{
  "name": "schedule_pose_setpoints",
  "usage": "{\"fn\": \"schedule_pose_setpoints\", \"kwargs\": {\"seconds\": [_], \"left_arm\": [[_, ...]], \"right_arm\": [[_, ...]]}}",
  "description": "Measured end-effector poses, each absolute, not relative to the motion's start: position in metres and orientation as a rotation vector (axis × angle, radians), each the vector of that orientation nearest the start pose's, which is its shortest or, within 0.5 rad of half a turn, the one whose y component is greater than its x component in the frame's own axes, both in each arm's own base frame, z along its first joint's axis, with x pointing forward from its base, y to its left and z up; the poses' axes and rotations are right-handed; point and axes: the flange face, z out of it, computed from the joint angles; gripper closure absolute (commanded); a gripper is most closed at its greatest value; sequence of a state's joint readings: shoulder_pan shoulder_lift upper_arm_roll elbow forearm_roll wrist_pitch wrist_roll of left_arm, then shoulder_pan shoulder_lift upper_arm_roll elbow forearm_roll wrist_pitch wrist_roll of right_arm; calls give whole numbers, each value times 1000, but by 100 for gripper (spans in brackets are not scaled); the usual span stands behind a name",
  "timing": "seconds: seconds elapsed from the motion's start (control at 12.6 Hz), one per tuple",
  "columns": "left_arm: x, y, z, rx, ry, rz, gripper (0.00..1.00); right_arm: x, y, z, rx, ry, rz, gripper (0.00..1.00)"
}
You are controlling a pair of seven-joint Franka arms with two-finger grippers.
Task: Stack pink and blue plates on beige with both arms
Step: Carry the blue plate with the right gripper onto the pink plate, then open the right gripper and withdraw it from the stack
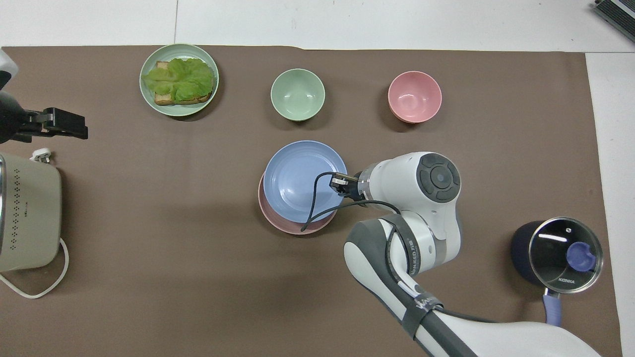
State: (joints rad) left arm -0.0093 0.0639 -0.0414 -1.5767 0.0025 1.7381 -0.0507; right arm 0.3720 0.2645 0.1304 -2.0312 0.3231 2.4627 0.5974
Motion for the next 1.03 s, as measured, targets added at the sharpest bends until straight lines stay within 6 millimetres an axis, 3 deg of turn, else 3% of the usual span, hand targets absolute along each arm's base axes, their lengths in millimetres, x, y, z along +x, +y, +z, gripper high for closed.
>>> {"fn": "schedule_pose_setpoints", "kwargs": {"seconds": [0.08, 0.16, 0.24, 0.32, 0.4, 0.79, 0.95, 1.03], "left_arm": [[589, -29, 601, -3143, 0, -153, 0], [589, -29, 601, -3143, 0, -153, 0], [589, -29, 601, -3143, 0, -153, 0], [589, -29, 601, -3143, 0, -153, 0], [589, -29, 601, -3143, 0, -153, 0], [589, -29, 601, -3143, 0, -152, 0], [589, -29, 601, -3143, 0, -152, 0], [589, -29, 601, -3143, 0, -152, 0]], "right_arm": [[535, 292, 331, -2795, 480, -2, 100], [535, 292, 331, -2794, 482, -1, 85], [535, 292, 331, -2794, 483, 0, 55], [534, 292, 330, -2794, 484, 2, 11], [534, 291, 330, -2793, 488, 4, 0], [532, 289, 337, -2810, 510, 86, 0], [540, 267, 365, -2841, 508, 84, 0], [545, 245, 384, -2889, 498, 54, 0]]}}
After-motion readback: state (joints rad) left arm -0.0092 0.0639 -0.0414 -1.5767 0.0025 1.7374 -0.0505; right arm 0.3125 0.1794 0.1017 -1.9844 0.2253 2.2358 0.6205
